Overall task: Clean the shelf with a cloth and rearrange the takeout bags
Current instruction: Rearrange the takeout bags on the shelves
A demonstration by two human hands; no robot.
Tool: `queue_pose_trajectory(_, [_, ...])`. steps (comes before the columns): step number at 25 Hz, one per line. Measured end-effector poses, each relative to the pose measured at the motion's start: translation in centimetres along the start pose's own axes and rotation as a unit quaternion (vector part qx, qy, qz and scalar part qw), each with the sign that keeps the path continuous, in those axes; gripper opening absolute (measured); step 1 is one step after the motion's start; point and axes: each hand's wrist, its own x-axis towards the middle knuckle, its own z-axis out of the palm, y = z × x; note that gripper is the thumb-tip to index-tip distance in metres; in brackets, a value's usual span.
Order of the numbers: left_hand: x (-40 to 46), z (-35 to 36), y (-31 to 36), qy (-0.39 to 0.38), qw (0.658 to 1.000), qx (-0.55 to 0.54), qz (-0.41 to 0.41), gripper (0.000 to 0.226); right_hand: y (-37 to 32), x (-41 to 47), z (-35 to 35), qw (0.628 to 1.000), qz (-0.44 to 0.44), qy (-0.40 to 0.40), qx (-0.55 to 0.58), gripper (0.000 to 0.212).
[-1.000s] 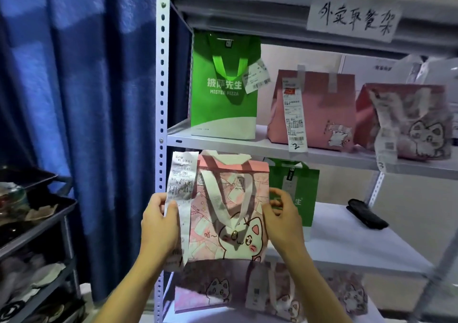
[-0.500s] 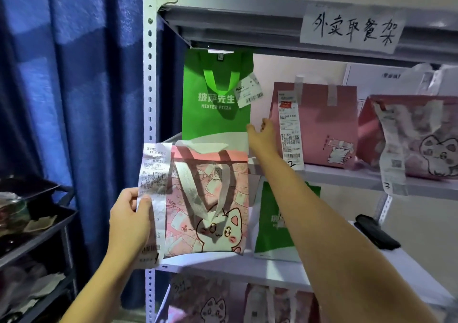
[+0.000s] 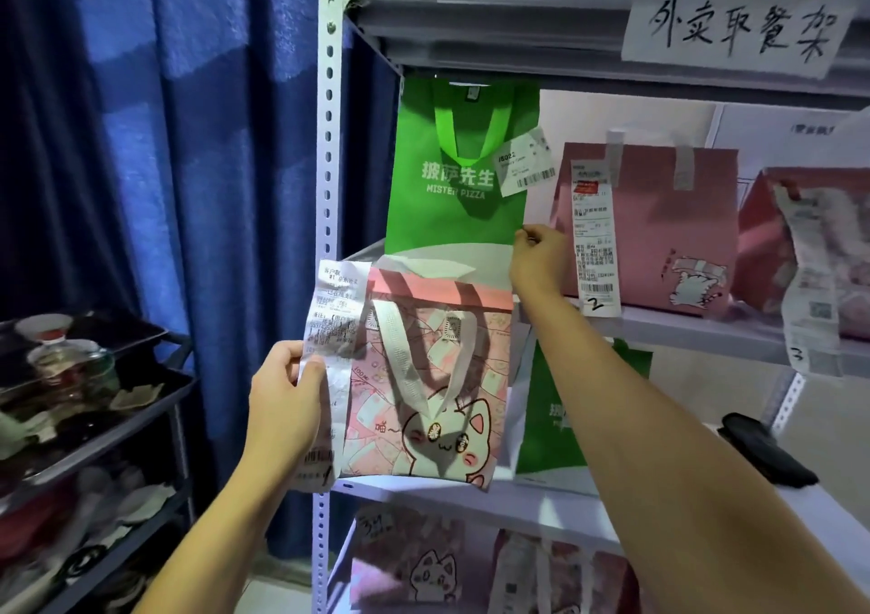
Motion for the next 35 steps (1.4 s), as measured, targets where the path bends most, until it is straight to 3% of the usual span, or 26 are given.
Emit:
queue_pose_trajectory(8, [-2.1,-3.7,-2.2,-0.020,0.999,0.005,-0.031,0.015,-2.2,-3.9,-3.4,0.995,-0.035,0.087,-0.025,0.022])
queue_pose_trajectory(19, [-3.9,-6.2,-6.1,-0.051,0.994,0.008,-0.096,0.013,-3.7,-12.8,-11.1,0.988,-0.066,0.122,0.070,0.018])
queue_pose_trajectory(27, [-2.9,-5.9,-5.6,-0.062,0.996,-0.008,-0.070,0.014,0.3,-19.5,-16.6,0.989,-0.063,0.136,0.010,0.024])
queue_pose_trajectory(35, [-3.9,-4.5,-7.5,-0.093,0.992,0.021,-0.082,0.014,6.1,-22.8,-22.2,0.976,-0.038,0.215,-0.016,0.023])
